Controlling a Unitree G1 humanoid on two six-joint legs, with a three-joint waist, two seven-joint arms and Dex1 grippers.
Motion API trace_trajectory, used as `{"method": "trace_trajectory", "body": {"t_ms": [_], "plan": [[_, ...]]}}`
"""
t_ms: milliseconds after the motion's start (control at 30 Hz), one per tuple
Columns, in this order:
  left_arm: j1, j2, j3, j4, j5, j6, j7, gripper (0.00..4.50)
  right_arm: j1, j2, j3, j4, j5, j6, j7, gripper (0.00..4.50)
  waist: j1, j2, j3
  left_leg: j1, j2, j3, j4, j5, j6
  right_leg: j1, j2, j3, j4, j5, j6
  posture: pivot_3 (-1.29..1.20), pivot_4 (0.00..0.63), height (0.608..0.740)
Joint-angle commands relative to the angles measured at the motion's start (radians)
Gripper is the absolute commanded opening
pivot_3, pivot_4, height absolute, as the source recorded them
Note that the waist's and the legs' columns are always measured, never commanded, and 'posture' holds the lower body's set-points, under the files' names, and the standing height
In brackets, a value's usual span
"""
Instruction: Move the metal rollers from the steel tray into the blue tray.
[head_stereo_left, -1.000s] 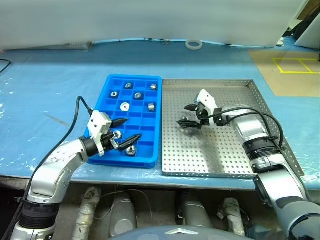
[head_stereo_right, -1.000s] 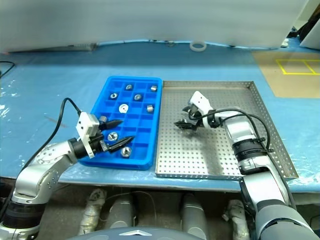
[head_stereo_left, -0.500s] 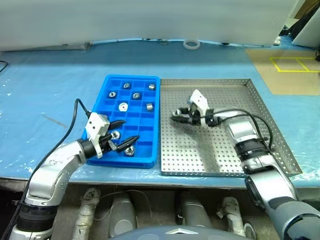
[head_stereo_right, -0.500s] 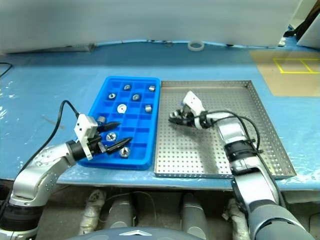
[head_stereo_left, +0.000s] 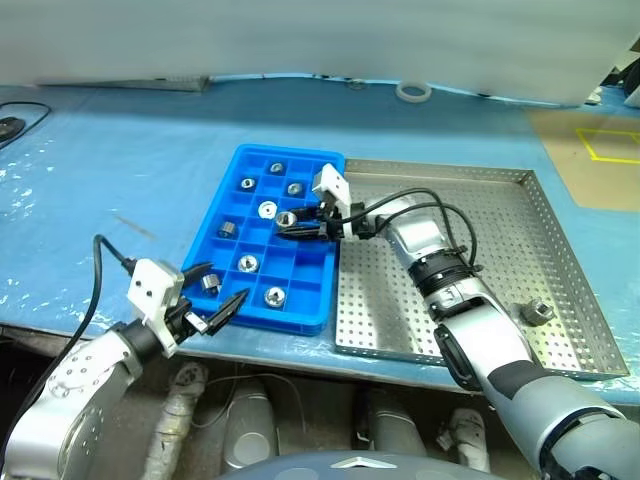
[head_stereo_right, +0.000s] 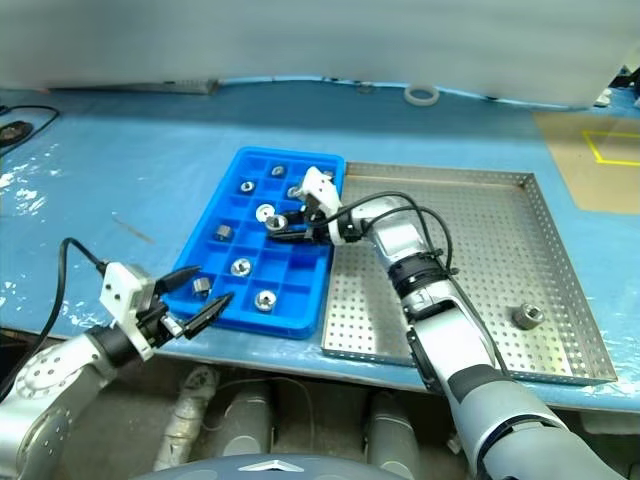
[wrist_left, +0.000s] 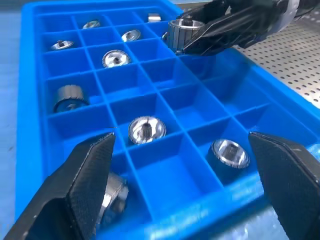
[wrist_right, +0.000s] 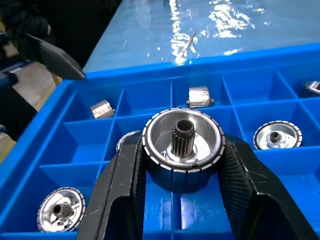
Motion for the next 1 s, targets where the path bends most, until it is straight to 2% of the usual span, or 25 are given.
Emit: {"method": "trace_trajectory", "body": {"t_ms": [33, 300, 500, 700, 1000], "plan": [[0.029, -0.008, 0.036, -0.069, -0.018, -0.009, 0.025, 4.5, -0.061, 0.018, -0.006, 0.064, -0.036, -0.078, -0.034, 1.63, 0.009, 0.0, 0.0, 0.0, 0.0, 0.0, 0.0, 0.0, 0.0, 0.0, 0.0, 0.0, 0.0, 0.0, 0.0, 0.43, 0.15, 0.74], [0.036, -0.001, 0.029, -0.085, -0.027, -0.005, 0.047, 4.5, -0.086, 0.011, -0.007, 0.179, -0.105, -0.164, -0.046, 1.63, 0.033, 0.0, 0.0, -0.003, 0.0, -0.003, 0.0, 0.0, -0.001, -0.001, 0.0, -0.002, 0.0, 0.0, 0.0, 0.42, 0.15, 0.74], [-0.047, 0.024, -0.016, -0.024, -0.032, 0.0, 0.013, 4.5, -0.071, -0.027, -0.038, 0.158, -0.102, -0.159, -0.06, 3.62, 0.035, 0.001, 0.0, -0.003, 0.0, -0.003, 0.0, 0.0, -0.001, 0.0, 0.0, -0.003, 0.0, 0.0, 0.0, 0.33, 0.15, 0.74], [-0.208, 0.045, -0.107, 0.108, -0.023, -0.007, -0.066, 4.5, -0.027, -0.116, -0.098, 0.06, -0.078, -0.108, -0.091, 3.62, 0.028, 0.001, 0.0, -0.003, 0.0, -0.003, 0.003, 0.001, -0.001, 0.001, 0.0, -0.002, 0.002, 0.0, 0.0, 0.18, 0.15, 0.74], [-0.516, 0.03, -0.277, 0.394, 0.022, -0.057, -0.25, 4.5, 0.197, -0.322, -0.199, -0.297, -0.05, 0.089, -0.184, 3.62, -0.054, 0.001, 0.0, -0.002, -0.001, -0.002, 0.007, 0.001, -0.001, 0.001, 0.001, 0.001, 0.003, 0.0, 0.0, -0.12, 0.15, 0.74]]}}
